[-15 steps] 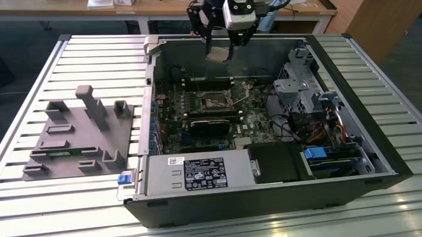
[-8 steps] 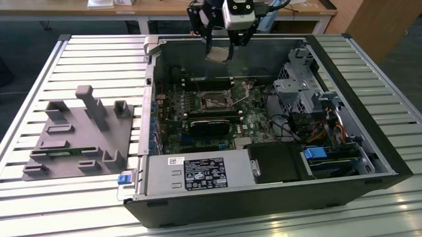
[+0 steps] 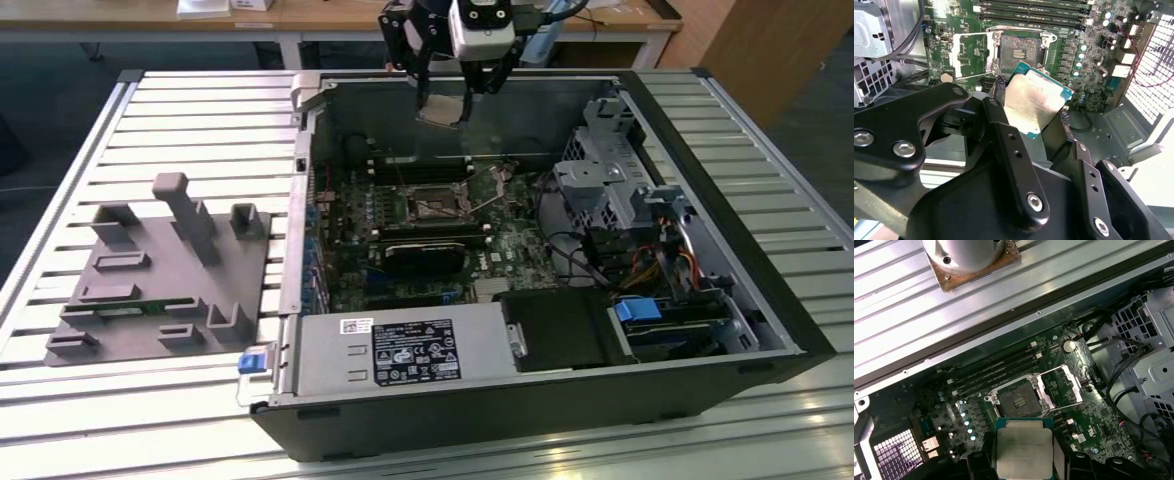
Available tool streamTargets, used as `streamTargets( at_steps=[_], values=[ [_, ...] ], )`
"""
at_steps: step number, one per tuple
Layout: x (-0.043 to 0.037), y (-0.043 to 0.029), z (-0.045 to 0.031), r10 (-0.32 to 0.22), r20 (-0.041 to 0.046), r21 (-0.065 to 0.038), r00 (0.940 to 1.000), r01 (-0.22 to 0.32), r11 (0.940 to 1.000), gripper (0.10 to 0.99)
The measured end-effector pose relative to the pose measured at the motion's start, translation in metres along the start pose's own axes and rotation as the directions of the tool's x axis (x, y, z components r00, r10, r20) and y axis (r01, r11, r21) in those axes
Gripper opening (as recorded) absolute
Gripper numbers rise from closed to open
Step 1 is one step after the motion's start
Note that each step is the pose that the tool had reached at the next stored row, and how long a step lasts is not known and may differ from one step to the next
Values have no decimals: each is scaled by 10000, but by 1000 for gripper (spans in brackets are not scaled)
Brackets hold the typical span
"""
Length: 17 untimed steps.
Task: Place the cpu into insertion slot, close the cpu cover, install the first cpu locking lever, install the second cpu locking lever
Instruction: 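Place the cpu into insertion slot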
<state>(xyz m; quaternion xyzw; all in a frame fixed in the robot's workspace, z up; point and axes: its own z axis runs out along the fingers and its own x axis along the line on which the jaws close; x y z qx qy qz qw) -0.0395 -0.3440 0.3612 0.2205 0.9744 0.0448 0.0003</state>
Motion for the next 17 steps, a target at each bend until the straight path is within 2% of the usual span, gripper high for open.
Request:
streamTargets(
  at_steps=[17],
  values=[
    [0,0,0,346,30,-7,9994,-346,9994,541]
  ],
)
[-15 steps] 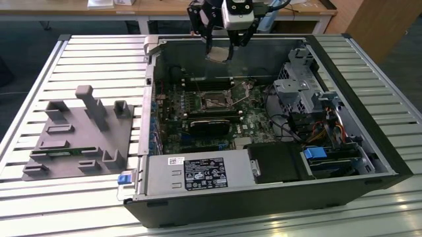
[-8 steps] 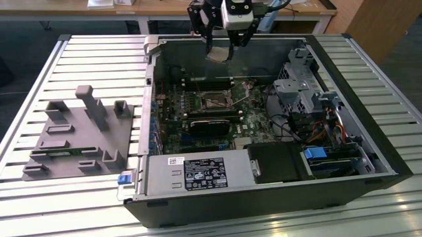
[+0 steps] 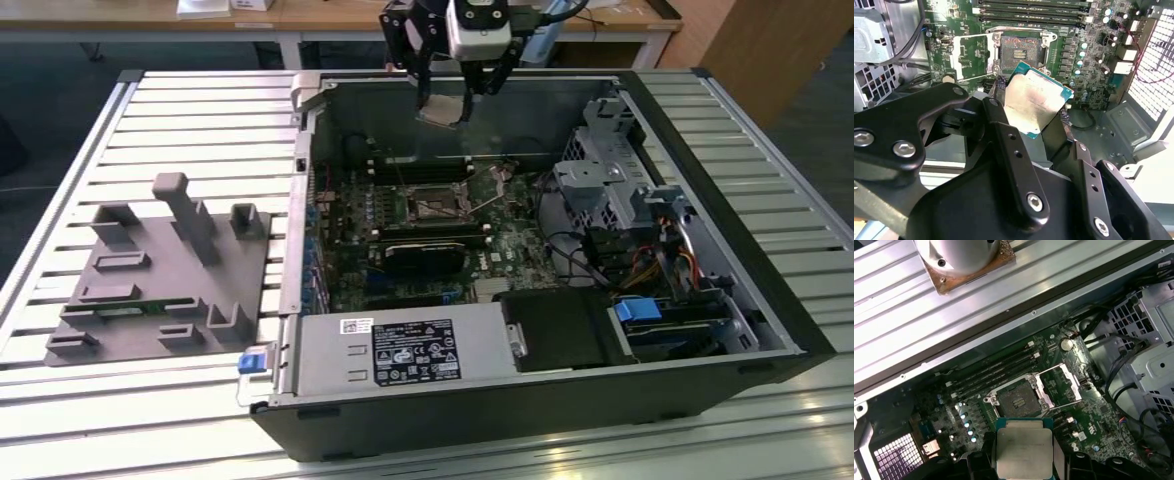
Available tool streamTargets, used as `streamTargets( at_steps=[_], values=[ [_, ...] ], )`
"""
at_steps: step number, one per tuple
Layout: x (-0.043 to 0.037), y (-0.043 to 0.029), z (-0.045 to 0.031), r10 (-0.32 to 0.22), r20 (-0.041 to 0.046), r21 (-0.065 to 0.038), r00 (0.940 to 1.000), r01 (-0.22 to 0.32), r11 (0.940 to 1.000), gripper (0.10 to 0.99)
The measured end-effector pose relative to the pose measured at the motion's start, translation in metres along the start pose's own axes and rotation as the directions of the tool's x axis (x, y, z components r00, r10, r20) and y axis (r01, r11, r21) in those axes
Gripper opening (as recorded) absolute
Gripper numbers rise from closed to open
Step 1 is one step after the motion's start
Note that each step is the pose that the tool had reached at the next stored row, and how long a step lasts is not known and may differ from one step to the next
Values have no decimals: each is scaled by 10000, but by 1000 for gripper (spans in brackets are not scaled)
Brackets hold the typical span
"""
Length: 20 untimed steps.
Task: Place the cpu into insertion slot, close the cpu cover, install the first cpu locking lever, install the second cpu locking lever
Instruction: 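Place the cpu into insertion slot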
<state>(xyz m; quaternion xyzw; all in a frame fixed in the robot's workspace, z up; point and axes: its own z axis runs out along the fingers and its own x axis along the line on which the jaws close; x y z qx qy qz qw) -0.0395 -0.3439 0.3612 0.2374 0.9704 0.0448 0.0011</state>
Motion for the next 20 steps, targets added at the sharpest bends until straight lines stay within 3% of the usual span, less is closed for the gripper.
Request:
streamTargets(
  at_steps=[20],
  values=[
    [1,1,1,606,53,-13,9981,-606,9982,541]
  ],
)
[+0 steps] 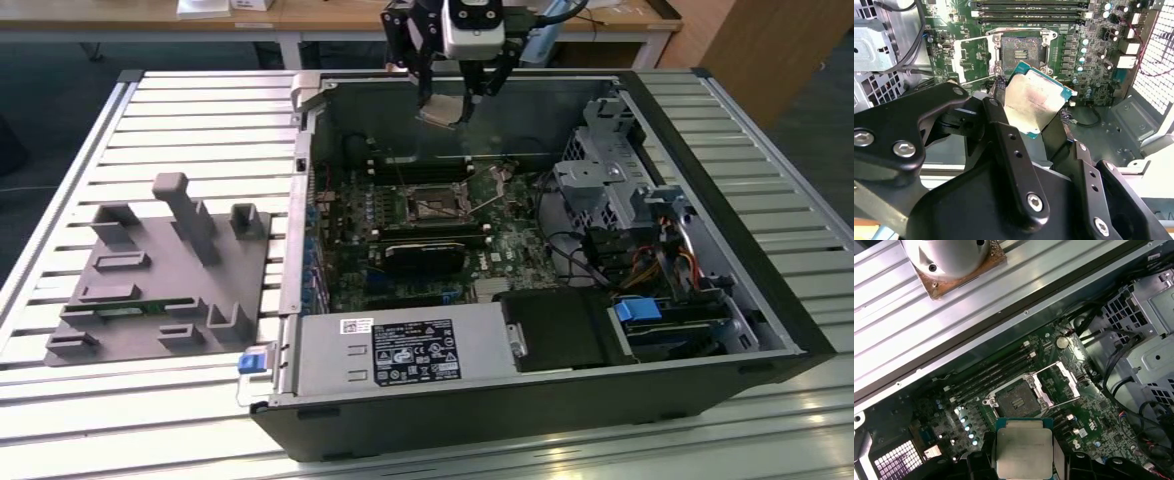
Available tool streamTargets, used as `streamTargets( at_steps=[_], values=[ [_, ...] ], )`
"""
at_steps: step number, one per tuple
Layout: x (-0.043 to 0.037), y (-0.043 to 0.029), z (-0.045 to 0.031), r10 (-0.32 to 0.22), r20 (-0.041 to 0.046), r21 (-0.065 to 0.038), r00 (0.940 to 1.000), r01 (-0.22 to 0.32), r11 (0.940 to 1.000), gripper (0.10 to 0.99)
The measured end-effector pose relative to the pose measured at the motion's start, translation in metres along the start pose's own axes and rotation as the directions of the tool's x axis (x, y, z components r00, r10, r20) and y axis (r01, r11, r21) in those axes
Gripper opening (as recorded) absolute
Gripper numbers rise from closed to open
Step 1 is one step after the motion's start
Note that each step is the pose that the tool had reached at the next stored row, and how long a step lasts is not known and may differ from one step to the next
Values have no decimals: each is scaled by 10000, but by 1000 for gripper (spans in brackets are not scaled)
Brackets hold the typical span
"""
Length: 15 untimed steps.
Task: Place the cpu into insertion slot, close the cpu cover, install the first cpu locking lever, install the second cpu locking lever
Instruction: 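Place the cpu into insertion slot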
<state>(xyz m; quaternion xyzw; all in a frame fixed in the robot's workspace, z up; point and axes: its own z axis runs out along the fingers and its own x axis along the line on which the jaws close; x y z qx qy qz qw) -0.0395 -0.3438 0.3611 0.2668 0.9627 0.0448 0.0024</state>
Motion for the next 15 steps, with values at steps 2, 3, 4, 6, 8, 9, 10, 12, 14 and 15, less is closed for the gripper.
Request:
streamTargets(
  at_steps=[2,3,4,6,8,9,10,12,14,15],
  values=[
    [0,0,0,75,7,-1,10000,-75,10000,541],
    [0,0,0,114,10,-2,9999,-114,9999,541],
    [0,1,0,151,14,-2,9999,-151,9999,541],
    [0,1,0,221,20,-4,9998,-221,9998,541],
    [0,1,0,285,26,-5,9996,-285,9996,541],
    [1,1,0,316,28,-6,9995,-316,9995,541],
    [0,1,0,345,30,-7,9994,-345,9994,541],
    [0,1,0,404,35,-8,9992,-404,9992,541],
    [1,1,0,465,41,-10,9989,-465,9989,541],
    [1,1,0,496,44,-10,9988,-496,9988,541]
  ],
)
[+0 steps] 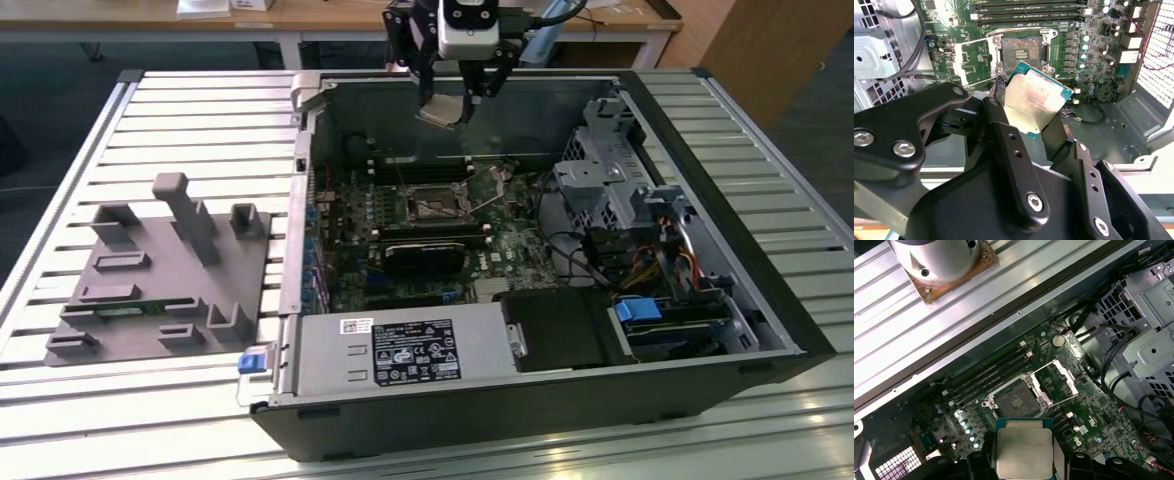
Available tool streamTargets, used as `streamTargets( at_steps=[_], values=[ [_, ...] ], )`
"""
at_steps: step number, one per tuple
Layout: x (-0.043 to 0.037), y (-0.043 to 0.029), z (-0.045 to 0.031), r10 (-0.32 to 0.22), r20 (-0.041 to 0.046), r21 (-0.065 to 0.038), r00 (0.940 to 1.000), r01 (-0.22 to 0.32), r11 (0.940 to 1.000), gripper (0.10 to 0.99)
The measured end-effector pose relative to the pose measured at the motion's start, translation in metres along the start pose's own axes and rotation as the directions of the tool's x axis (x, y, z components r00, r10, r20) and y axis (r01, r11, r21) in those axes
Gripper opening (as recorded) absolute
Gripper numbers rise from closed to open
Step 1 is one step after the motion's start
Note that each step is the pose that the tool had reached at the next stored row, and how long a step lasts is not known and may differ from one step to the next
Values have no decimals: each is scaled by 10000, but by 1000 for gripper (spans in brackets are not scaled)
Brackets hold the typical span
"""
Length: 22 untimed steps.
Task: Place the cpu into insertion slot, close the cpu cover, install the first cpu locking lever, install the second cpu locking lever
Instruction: 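Place the cpu into insertion slot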
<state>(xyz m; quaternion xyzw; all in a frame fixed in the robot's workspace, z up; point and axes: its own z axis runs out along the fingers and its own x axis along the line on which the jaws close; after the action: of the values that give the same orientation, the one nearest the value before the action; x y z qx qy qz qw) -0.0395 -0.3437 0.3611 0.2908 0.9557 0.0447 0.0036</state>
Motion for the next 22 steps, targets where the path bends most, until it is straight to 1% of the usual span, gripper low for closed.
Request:
streamTargets(
  at_steps=[22],
  values=[
    [0,0,1,634,55,-14,9980,-634,9980,541]
  ],
)
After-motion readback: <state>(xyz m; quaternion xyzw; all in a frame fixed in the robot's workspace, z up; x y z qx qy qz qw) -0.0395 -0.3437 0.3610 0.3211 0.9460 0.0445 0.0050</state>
